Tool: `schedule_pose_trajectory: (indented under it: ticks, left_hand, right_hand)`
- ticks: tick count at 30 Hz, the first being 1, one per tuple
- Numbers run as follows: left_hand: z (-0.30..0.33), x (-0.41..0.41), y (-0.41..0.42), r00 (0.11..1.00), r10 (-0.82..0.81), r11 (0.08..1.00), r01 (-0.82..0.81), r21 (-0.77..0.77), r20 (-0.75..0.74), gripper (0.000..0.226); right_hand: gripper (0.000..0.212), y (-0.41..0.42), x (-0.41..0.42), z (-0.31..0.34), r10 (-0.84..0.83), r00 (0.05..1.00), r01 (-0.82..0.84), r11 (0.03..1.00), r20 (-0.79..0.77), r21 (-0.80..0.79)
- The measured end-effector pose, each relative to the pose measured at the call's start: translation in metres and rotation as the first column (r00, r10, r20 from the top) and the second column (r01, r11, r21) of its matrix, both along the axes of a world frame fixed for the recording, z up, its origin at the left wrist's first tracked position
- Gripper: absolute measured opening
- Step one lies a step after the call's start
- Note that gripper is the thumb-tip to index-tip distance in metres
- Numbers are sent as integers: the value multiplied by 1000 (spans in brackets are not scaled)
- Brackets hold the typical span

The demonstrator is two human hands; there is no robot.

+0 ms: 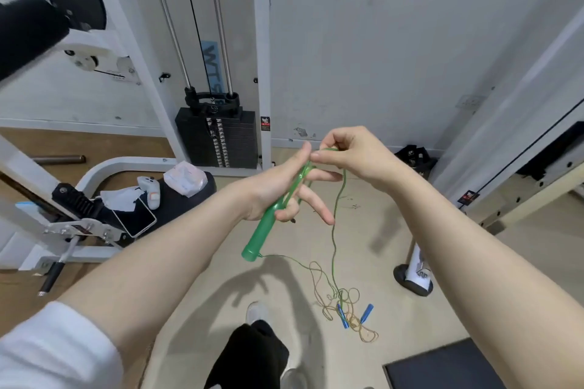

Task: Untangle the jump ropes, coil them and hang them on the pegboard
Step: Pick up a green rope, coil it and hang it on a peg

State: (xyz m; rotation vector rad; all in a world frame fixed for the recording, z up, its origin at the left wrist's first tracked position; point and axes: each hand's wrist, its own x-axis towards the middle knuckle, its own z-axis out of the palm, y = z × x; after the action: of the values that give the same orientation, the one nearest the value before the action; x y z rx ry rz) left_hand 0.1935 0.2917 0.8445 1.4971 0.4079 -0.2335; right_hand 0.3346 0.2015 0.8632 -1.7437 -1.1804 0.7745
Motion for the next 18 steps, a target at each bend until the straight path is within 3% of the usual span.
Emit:
schedule_pose_trajectory:
  ticks: [3,5,9,12,15,18]
  left_hand:
    - [10,-7,6,990,-38,999,38,1,137,57]
    - [14,-8,20,972,19,1000,-16,-18,232,45]
    - [21,5,68,861,408,909,-350,-228,304,40]
    - [14,12,101,794,548,833,-488,-260,263,43]
    - [-2,10,125,816,534,846,-517,-134,222,49]
    - [-6,5,136,916,366,907,-391,157,163,48]
  right_hand:
    - [20,10,3,-16,-56,992,57,998,-113,8]
    - [21,17,-4,-26,6,995,-11,998,-96,-60]
    - [29,34,-30,-37,167,980,-132,949,105,-285]
    - [24,56,-45,-26,326,868,-146,889,375,-434]
    - [22,74,-56,1,411,844,-198,836,345,-511]
    - [25,85,-52,27,367,889,-213,860,273,-463]
